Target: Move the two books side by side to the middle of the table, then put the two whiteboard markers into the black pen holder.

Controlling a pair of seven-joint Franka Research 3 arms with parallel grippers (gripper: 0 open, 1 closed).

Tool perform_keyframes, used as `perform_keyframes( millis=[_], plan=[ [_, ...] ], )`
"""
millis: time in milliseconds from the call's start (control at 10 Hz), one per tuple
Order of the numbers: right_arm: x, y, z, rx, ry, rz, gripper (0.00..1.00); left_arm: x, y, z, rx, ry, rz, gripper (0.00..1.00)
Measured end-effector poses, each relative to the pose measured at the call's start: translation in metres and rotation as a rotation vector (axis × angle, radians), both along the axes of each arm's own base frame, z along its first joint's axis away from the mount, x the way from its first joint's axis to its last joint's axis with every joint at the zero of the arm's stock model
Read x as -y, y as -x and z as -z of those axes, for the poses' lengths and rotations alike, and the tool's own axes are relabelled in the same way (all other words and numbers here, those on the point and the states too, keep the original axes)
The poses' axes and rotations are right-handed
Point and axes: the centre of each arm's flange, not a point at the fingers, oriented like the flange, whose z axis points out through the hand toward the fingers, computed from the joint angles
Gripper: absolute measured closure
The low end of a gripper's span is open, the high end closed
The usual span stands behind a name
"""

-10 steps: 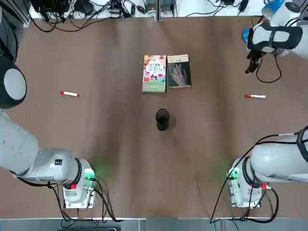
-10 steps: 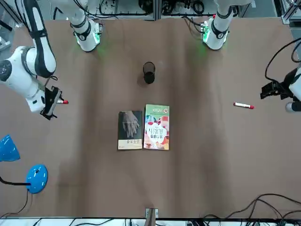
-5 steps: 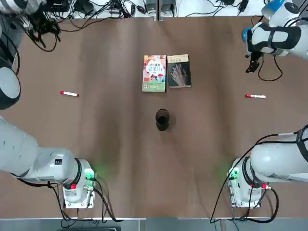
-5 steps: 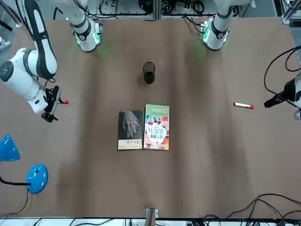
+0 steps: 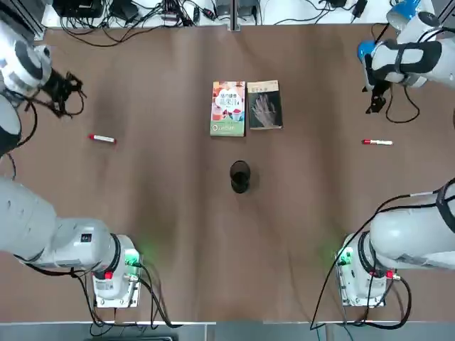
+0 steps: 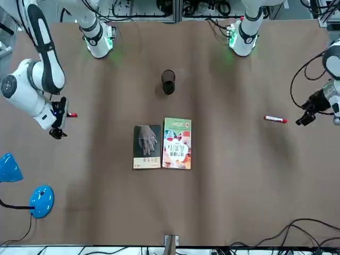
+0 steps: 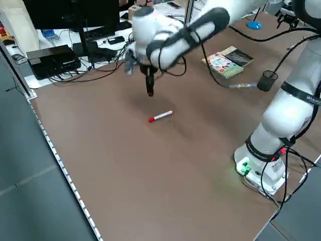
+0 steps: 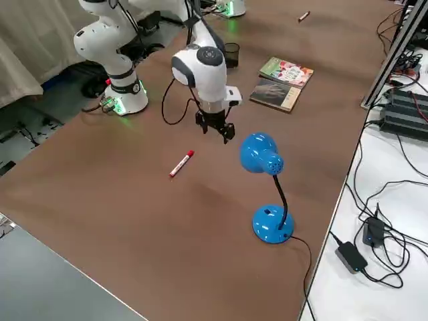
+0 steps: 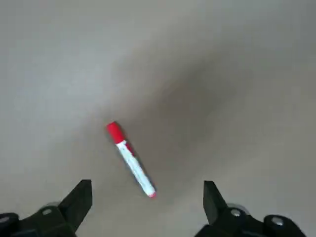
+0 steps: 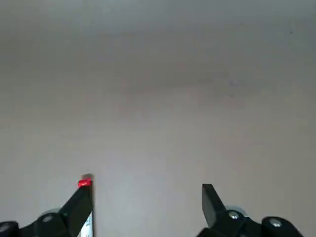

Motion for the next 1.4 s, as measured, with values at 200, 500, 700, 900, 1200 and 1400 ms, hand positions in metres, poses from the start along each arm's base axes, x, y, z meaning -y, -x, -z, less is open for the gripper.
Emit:
perform_keyframes(
  millis=[200, 500, 700, 900, 1200, 1400],
  plan=[
    [0.029, 0.013, 0.016, -0.016, -0.005, -0.016, 0.02, -0.007, 0.014, 0.037, -0.024, 0.052, -0.115, 0.03],
    [0.060, 0.058, 0.059, 0.019, 0.017, -0.028, 0.03, -0.014, 0.018, 0.091, -0.046, 0.018, -0.224, 0.04],
    [0.059, 0.076, 0.074, 0.023, 0.024, -0.022, 0.04, -0.014, 0.018, 0.118, -0.057, -0.026, -0.247, 0.06],
    [0.062, 0.083, 0.086, 0.005, 0.019, -0.008, 0.06, -0.007, 0.018, 0.130, -0.074, -0.037, -0.240, 0.09],
    [0.074, 0.095, 0.107, -0.028, 0.009, 0.026, 0.12, 0.000, 0.016, 0.134, -0.075, -0.049, -0.226, 0.22],
    [0.073, 0.094, 0.108, -0.027, 0.009, 0.027, 0.15, 0.000, 0.018, 0.137, -0.079, -0.054, -0.229, 0.44]
  ],
)
